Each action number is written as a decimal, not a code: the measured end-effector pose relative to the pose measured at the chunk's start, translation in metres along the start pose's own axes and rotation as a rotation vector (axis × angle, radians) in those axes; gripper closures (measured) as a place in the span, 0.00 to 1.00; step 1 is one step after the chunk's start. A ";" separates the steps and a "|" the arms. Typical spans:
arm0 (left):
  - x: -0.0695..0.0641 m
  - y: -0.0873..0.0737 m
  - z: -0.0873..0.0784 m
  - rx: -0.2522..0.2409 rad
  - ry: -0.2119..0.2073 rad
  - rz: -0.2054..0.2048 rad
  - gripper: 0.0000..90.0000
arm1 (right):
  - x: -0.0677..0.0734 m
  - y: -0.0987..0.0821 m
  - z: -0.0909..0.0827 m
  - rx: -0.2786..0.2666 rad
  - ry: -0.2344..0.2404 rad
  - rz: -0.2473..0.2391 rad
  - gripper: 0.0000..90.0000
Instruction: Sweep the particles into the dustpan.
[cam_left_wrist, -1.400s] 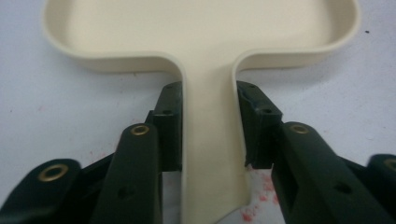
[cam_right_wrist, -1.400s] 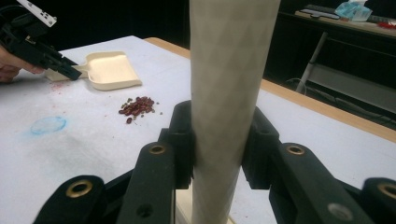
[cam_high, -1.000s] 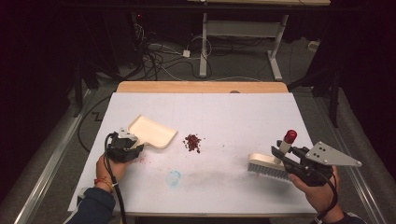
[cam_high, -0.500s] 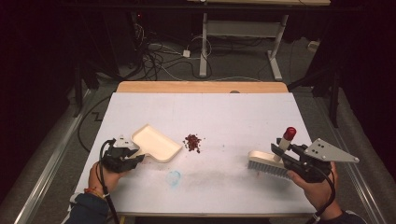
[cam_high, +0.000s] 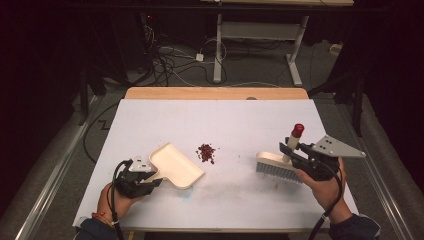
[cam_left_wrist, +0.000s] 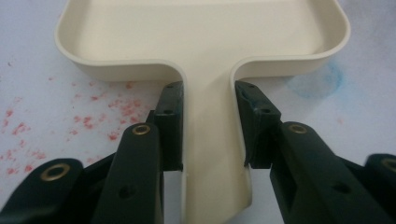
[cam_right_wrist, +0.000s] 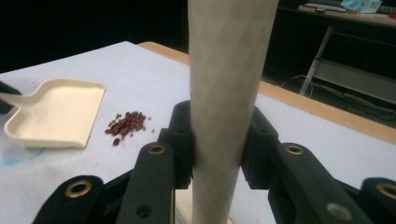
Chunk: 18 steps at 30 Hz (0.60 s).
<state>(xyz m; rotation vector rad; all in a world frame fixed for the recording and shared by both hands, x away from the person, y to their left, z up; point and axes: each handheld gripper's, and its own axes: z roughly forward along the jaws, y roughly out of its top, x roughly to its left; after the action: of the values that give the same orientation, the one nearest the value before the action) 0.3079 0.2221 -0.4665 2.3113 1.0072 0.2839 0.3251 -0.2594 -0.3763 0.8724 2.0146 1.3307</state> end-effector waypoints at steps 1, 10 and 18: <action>-0.001 0.001 0.001 0.000 0.000 0.003 0.70 | 0.001 0.002 0.004 0.000 0.001 -0.002 0.78; -0.008 0.008 0.008 0.000 -0.005 0.027 0.70 | 0.002 0.035 0.071 -0.015 -0.012 0.035 0.78; -0.013 0.008 0.014 0.000 -0.007 0.031 0.70 | 0.014 0.056 0.137 -0.013 -0.058 0.064 0.78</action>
<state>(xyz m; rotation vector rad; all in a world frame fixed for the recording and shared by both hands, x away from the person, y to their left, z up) 0.3094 0.2024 -0.4730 2.3285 0.9690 0.2884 0.4313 -0.1549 -0.3727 0.9661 1.9469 1.3360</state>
